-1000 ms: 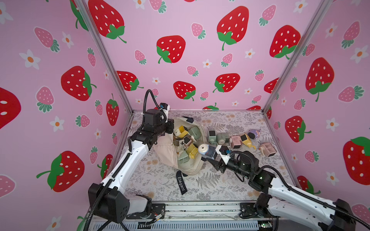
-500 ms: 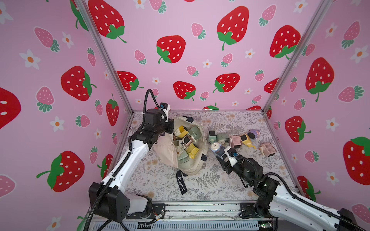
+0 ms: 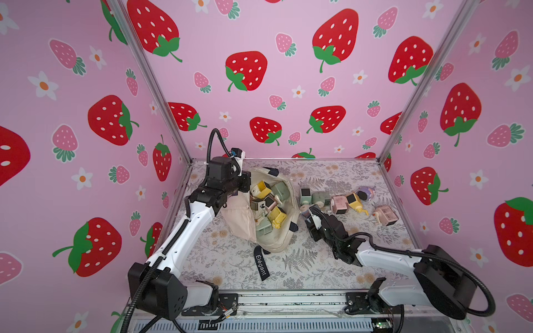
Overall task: Take out the pencil sharpeners from the tote bags
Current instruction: Place the pencil sharpener at the center of the board.
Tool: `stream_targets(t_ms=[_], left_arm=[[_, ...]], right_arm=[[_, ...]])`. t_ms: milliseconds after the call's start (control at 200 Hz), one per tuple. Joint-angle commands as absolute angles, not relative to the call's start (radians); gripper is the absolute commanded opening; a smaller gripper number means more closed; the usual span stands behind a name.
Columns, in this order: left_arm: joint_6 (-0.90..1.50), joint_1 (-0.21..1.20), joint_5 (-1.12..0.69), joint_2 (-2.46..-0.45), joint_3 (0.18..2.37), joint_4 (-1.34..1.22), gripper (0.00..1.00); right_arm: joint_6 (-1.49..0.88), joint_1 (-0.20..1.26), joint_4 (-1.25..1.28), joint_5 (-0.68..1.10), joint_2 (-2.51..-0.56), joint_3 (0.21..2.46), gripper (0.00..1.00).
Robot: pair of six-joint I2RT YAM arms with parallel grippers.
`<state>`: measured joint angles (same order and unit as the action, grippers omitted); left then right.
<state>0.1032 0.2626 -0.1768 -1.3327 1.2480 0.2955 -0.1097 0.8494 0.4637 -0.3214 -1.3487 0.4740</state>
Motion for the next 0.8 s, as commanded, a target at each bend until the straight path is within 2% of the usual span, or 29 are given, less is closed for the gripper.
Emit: stream_targets(t_ms=[0,185,445,795], left_arm=[[0.098,0.266,-0.209,-1.337,1.302,0.261,0.00],[0.098,0.267,-0.209,-1.338,1.303,0.261,0.00],[0.095,0.266,-0.207,-1.336,1.301,0.261,0.00],[0.094,0.266,-0.197,-1.338,1.304,0.262,0.00]], right_arm=[[-0.183,0.795,0.632,-0.245,-1.435,0.531,0.56],[-0.241,0.741,0.713,-0.113,-1.585,0.600,0.56],[-0.284,0.719,0.752,-0.045,-1.714,0.659,0.57],[-0.301,0.705,0.743,-0.042,-1.755,0.655,0.68]])
